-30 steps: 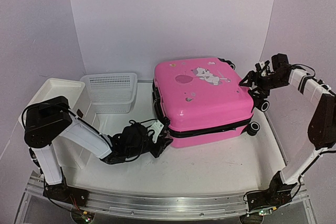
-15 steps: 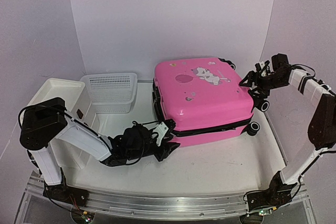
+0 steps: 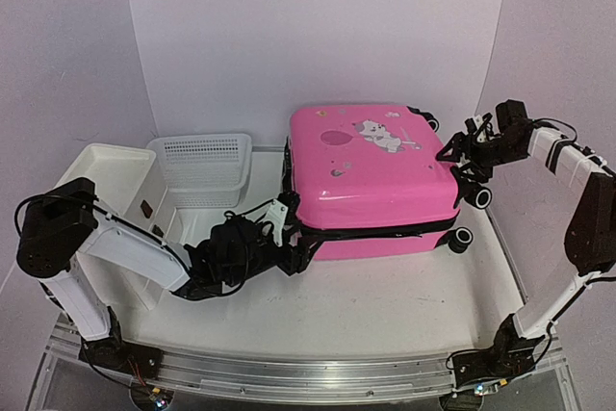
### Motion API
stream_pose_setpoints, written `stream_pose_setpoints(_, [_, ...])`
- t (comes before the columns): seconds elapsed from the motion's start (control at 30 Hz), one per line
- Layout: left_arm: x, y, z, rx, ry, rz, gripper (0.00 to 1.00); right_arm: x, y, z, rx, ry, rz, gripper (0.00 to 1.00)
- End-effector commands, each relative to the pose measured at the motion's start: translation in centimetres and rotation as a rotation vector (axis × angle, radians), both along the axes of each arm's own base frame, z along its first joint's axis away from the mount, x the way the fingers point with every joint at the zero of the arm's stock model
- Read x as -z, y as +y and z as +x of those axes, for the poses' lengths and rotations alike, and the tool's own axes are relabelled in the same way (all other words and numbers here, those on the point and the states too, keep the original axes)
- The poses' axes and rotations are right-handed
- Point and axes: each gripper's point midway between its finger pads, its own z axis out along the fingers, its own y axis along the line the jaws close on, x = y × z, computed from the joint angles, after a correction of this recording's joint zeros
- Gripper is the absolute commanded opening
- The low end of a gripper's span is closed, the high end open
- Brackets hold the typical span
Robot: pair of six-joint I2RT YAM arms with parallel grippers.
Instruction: Open, take out, and arrange the luggage
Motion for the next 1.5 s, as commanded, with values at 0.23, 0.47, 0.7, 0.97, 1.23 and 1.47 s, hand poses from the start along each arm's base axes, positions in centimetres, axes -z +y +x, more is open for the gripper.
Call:
stream_pose_setpoints(0.23, [0.5,5.8,-4.8,0.103,0.217,0.051,0.77,3.8,1.9,-4.8,-0.051,0.244,0.037,0.87])
stream_pose_setpoints(0.47, [0.8,10.8,-2.5,-0.141,0.239,0.294,0.99,4.3,1.8,-5.0,-0.059,0.254,0.027,0.87])
stream_pose_setpoints(0.7, [-0.6,9.6,0.7,-0.248,0.320,0.300,1.00,4.4,1.8,-5.5,-0.058,0.256,0.027,0.88])
stream_pose_setpoints(0.97, [-1.3,3.3,-0.2,0.120,0.369,0.093,0.81,3.3,1.9,-5.7,-0.055,0.233,0.035,0.87])
stream_pose_setpoints(1.23, [1.4,3.2,1.7,0.146,0.312,0.104,0.59,2.9,2.2,-5.6,-0.063,0.224,0.049,0.87])
stream_pose_setpoints(1.47, [2.7,3.0,3.2,0.155,0.238,0.133,0.56,3.2,2.2,-5.6,-0.069,0.230,0.048,0.88])
